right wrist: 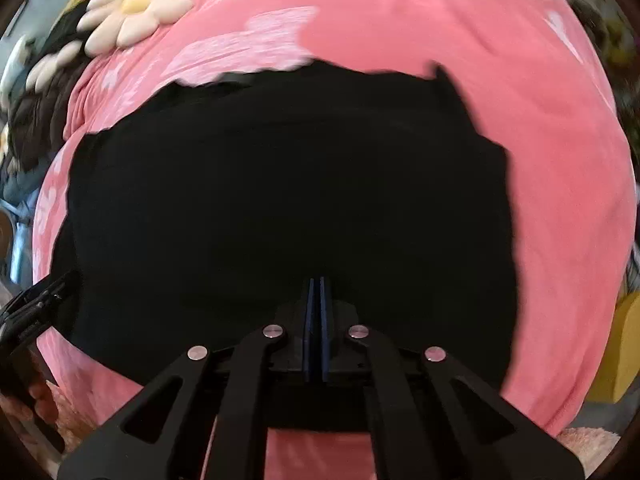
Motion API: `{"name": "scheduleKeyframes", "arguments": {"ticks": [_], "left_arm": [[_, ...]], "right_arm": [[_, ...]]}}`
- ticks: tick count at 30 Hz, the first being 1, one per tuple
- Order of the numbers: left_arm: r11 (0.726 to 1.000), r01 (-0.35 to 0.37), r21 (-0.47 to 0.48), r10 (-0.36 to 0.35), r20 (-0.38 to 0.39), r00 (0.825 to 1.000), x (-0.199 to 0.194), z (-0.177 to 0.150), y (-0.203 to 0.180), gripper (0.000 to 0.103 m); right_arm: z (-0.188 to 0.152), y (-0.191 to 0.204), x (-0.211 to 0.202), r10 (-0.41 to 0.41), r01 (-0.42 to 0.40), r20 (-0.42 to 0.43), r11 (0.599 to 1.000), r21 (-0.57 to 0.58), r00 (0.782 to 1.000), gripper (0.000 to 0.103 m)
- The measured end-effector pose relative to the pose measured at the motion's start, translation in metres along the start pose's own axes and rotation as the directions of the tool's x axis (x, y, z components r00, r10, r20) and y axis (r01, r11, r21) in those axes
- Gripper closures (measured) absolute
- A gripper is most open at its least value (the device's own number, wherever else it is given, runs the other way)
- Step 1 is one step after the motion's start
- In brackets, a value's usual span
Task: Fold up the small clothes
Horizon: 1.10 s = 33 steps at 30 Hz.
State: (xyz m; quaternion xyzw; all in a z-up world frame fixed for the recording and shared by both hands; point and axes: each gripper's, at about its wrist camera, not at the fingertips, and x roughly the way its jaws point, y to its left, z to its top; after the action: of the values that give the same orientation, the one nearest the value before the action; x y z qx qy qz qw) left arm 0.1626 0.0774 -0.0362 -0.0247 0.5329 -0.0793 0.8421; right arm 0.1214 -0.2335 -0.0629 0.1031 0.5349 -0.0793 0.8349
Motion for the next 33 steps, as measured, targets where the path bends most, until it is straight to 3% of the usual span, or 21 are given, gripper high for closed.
{"name": "scheduleKeyframes", "arguments": {"ticks": [2, 4, 7, 8, 12, 15, 16, 18, 19, 22, 25, 27, 31, 33], "left_arm": [[1.0, -0.015, 0.017, 0.015, -0.003, 1.0, -0.002, -0.003, -0.004, 0.029], [0.999, -0.028, 0.037, 0.029, -0.007, 1.0, -0.005, -0.006, -0.01, 0.029], [0.998, -0.039, 0.042, 0.039, -0.012, 0.999, -0.009, -0.012, -0.016, 0.029], [0.998, -0.045, 0.044, 0.046, -0.014, 0.999, -0.011, -0.015, -0.019, 0.029], [0.997, -0.051, 0.053, 0.051, 0.005, 0.999, -0.02, -0.028, -0.019, 0.028], [0.999, 0.01, -0.031, -0.01, 0.002, 1.0, -0.022, -0.037, -0.005, 0.027], [0.997, 0.032, -0.07, -0.032, -0.004, 0.999, -0.021, -0.039, 0.0, 0.027], [0.981, 0.084, -0.176, -0.085, 0.001, 0.996, -0.021, -0.038, 0.015, 0.027], [0.966, 0.12, -0.227, -0.119, 0.016, 0.993, -0.022, -0.037, 0.023, 0.027], [0.926, 0.179, -0.334, -0.182, 0.023, 0.983, -0.015, -0.035, 0.04, 0.026], [0.894, 0.216, -0.393, -0.231, 0.011, 0.973, -0.003, -0.038, 0.048, 0.026], [0.889, 0.232, -0.394, -0.235, 0.04, 0.971, -0.003, -0.038, 0.048, 0.025], [0.906, 0.242, -0.347, -0.239, 0.053, 0.97, -0.001, -0.035, 0.042, 0.024], [0.895, 0.279, -0.349, -0.27, 0.075, 0.96, -0.001, -0.034, 0.043, 0.03]], "right_arm": [[-0.004, -0.012, -0.012, 0.006, -0.006, 0.016, 0.999, 0.043, 1.0, 0.096], [-0.008, -0.013, -0.019, 0.014, -0.014, 0.03, 1.0, 0.017, 0.999, 0.096], [-0.021, -0.027, 0.002, -0.065, 0.064, -0.028, 0.997, -0.035, 0.998, 0.099], [-0.026, -0.039, 0.001, -0.024, 0.024, -0.016, 1.0, -0.003, 1.0, 0.101], [-0.038, -0.067, -0.021, -0.019, 0.017, 0.015, 0.997, 0.078, 1.0, 0.098], [-0.044, -0.078, -0.026, 0.024, -0.026, 0.021, 0.994, 0.107, 0.999, 0.097], [-0.045, -0.081, -0.027, 0.028, -0.031, 0.023, 0.992, 0.118, 0.999, 0.094], [-0.045, -0.087, -0.027, 0.03, -0.034, 0.029, 0.988, 0.148, 0.999, 0.06], [-0.045, -0.089, -0.028, 0.04, -0.047, 0.045, 0.985, 0.163, 0.998, 0.054], [-0.04, -0.091, -0.026, 0.129, -0.141, 0.074, 0.971, 0.193, 0.989, 0.052], [-0.038, -0.089, -0.012, 0.184, -0.19, 0.047, 0.957, 0.22, 0.982, 0.046], [-0.04, -0.089, -0.001, 0.216, -0.215, 0.022, 0.946, 0.245, 0.976, 0.045], [-0.043, -0.081, 0.001, 0.202, -0.204, 0.033, 0.954, 0.222, 0.979, 0.036], [-0.044, -0.076, 0.0, 0.176, -0.18, 0.037, 0.966, 0.185, 0.984, 0.036]]}}
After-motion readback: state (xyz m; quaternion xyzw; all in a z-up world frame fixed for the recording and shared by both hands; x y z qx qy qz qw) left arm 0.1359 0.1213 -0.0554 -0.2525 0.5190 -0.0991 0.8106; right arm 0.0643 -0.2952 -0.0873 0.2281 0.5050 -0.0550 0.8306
